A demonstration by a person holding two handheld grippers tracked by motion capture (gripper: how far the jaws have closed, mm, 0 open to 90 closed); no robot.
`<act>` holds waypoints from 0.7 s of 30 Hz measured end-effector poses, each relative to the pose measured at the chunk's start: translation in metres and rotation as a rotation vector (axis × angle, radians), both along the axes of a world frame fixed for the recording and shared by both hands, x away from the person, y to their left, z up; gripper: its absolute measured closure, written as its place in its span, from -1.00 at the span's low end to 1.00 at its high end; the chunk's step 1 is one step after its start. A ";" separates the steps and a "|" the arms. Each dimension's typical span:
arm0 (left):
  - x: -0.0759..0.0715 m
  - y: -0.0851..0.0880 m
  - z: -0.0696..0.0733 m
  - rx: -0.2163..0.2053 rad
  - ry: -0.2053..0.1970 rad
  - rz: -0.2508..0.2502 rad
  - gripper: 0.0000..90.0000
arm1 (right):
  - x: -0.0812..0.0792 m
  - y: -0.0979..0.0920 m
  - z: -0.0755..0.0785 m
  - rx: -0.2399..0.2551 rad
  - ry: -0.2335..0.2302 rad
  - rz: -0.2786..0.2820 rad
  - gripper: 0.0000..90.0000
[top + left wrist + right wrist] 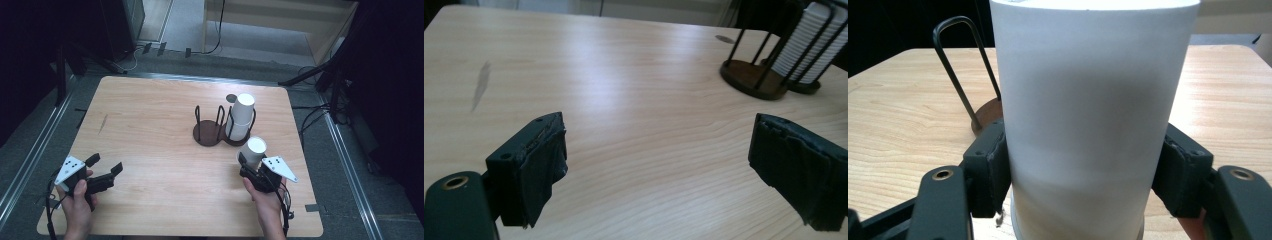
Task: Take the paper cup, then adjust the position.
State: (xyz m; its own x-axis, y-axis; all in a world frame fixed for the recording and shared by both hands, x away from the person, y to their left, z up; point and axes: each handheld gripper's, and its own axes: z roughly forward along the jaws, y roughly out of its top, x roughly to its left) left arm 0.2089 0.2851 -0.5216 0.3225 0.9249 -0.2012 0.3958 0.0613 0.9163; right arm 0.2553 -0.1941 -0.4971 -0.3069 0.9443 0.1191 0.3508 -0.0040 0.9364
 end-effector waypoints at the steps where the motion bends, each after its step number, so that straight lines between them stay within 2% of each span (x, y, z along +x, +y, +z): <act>1: 0.000 0.000 0.000 0.000 0.000 0.000 -0.80 | 0.000 0.000 0.000 0.000 0.000 0.000 -0.28; 4: 0.005 -0.017 0.015 0.000 -0.025 -0.033 -0.80 | -0.001 0.001 0.001 -0.004 -0.012 -0.003 -0.28; 5: 0.005 -0.017 0.015 0.000 -0.025 -0.033 -0.80 | -0.001 0.001 0.001 -0.004 -0.012 -0.003 -0.28; 6: 0.008 -0.026 0.020 -0.020 -0.031 -0.044 -0.80 | -0.001 0.002 0.001 -0.004 -0.010 -0.006 -0.28; 8: 0.010 -0.030 0.022 -0.020 -0.035 -0.046 -0.80 | -0.001 0.004 0.000 -0.008 -0.007 -0.010 -0.28; 11: 0.015 -0.043 0.027 -0.022 -0.043 -0.077 -0.80 | -0.002 0.007 -0.002 -0.015 -0.007 -0.014 -0.28; 14: 0.017 -0.051 0.026 -0.018 -0.046 -0.108 -0.80 | -0.004 0.012 -0.006 -0.021 -0.001 -0.008 -0.28; 15: 0.019 -0.054 0.024 -0.023 -0.042 -0.113 -0.80 | -0.004 0.014 -0.007 -0.023 0.000 -0.006 -0.28; 16: 0.022 -0.059 0.021 -0.023 -0.030 -0.138 -0.80 | -0.003 0.018 -0.009 -0.025 0.005 -0.001 -0.28; 19: 0.025 -0.064 0.020 -0.014 -0.026 -0.155 -0.80 | -0.003 0.023 -0.011 -0.032 0.007 0.007 -0.28; 21: 0.027 -0.072 0.021 -0.031 -0.018 -0.190 -0.80 | -0.005 0.033 -0.015 -0.056 0.008 0.025 -0.27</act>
